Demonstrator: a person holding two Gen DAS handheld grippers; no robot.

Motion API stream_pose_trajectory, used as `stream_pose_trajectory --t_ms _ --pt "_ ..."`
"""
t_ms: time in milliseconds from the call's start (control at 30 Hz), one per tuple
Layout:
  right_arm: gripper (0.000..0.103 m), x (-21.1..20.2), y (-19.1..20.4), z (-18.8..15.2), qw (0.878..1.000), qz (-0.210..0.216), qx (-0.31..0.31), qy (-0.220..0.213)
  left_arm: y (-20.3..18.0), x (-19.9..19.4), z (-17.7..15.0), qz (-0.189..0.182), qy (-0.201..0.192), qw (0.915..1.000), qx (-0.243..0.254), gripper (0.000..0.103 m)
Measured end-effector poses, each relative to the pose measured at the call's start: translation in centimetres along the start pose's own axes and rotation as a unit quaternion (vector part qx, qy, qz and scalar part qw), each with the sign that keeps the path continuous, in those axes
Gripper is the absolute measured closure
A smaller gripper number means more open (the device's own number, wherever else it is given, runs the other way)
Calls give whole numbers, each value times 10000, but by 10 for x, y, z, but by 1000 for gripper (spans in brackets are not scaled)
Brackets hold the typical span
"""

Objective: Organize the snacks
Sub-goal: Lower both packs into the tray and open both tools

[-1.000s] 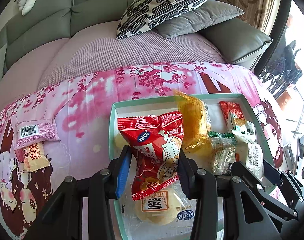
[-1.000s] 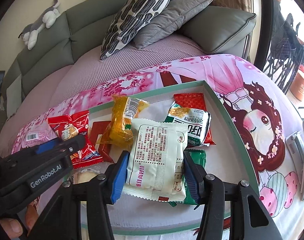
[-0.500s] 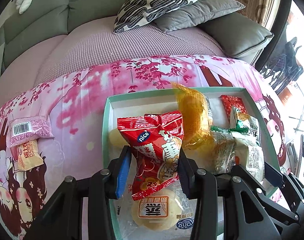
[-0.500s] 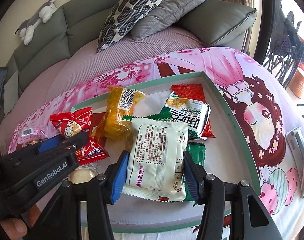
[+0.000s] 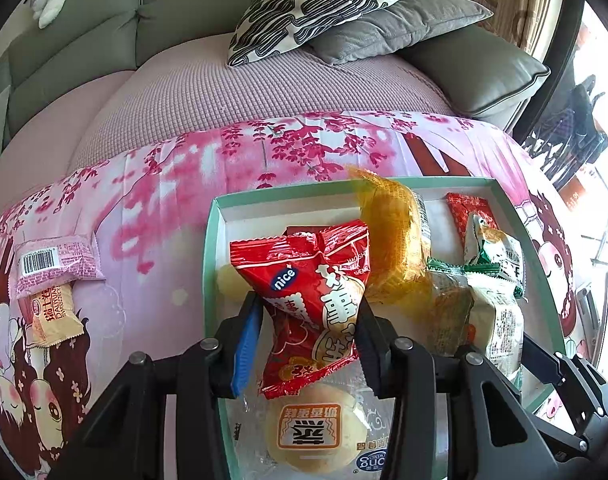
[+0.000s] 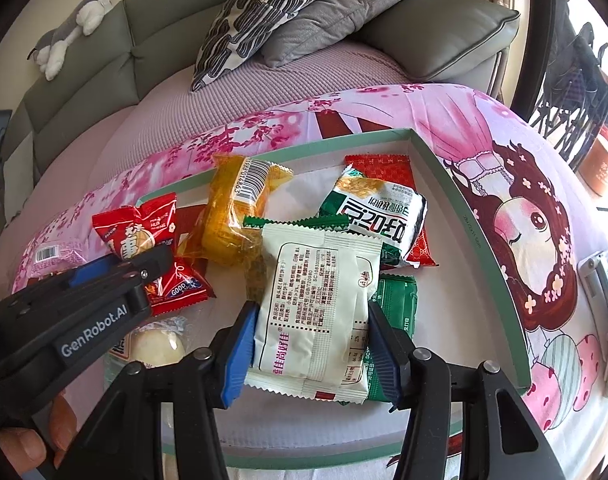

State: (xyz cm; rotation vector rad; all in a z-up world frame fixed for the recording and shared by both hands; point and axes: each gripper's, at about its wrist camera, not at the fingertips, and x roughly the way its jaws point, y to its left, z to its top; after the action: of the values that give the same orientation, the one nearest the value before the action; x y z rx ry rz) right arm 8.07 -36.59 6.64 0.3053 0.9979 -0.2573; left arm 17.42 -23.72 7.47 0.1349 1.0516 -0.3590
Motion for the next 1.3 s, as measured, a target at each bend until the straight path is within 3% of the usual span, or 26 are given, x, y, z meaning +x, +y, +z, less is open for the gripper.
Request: stream_pose_trajectory --t_ms 333,833,1300 --pt "46 0 0 0 10000 2 9 12 -5 -1 -2 29 105 9999 69 57" --pt "43 -5 -3 1 10000 -27 59 -56 2 -30 -1 61 -65 9999 46 57" --pt "36 -8 0 1 9999 24 -28 -137 29 -38 -19 342 51 9991 -225 54"
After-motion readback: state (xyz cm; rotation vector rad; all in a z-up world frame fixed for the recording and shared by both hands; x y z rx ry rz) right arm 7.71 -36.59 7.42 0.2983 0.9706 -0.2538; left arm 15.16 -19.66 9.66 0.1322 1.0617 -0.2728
